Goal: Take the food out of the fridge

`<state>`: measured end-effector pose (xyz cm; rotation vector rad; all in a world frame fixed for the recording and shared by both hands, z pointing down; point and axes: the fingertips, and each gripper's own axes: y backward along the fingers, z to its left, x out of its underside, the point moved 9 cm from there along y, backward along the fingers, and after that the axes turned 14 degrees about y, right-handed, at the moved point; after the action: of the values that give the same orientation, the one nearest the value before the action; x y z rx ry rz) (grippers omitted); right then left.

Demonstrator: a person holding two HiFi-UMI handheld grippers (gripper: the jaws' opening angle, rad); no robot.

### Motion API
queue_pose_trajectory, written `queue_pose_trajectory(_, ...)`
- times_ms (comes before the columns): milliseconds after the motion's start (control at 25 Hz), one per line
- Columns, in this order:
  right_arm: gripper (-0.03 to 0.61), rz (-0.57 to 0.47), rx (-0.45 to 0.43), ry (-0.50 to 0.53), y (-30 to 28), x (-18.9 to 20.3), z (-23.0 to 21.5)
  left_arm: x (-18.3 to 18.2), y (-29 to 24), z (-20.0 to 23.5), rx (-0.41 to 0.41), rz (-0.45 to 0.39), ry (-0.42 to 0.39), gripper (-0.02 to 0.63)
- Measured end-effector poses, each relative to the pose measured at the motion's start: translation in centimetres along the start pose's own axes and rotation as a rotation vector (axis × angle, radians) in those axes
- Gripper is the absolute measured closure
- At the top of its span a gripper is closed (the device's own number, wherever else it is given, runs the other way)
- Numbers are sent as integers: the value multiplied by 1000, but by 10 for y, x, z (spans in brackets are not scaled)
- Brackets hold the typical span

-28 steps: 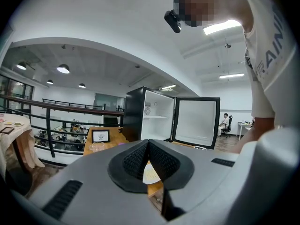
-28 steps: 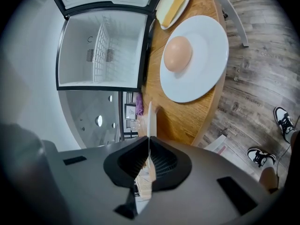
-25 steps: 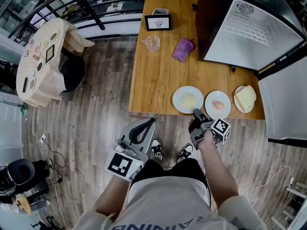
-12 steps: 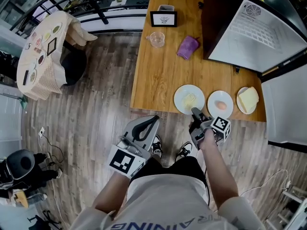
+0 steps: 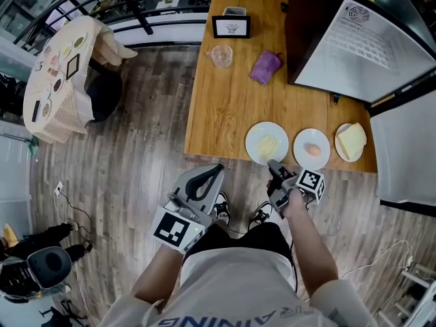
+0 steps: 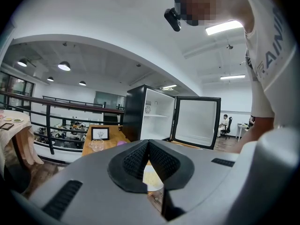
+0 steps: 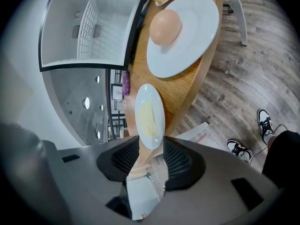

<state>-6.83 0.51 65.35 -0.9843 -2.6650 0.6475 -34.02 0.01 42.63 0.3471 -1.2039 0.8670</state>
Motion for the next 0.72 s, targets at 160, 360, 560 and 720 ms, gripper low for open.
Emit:
queue_pose_trajectory(160,428,12,-14,59,19,4,11,0,-5,-2,14,-2,-12,606)
queue_pose_trajectory(360,544,-76,35,289,53,-4,33,-7,-16,-10,48,-15,-20,606)
queue_pose_trajectory(560,558,-254,-7,464,93,-23,69,-18,-28,-20,97,-35,-32,606)
queue_pose_trajectory(720,558,-365,-13,647,122,-32,100,-28,-36,-28,138,-51,-48,606)
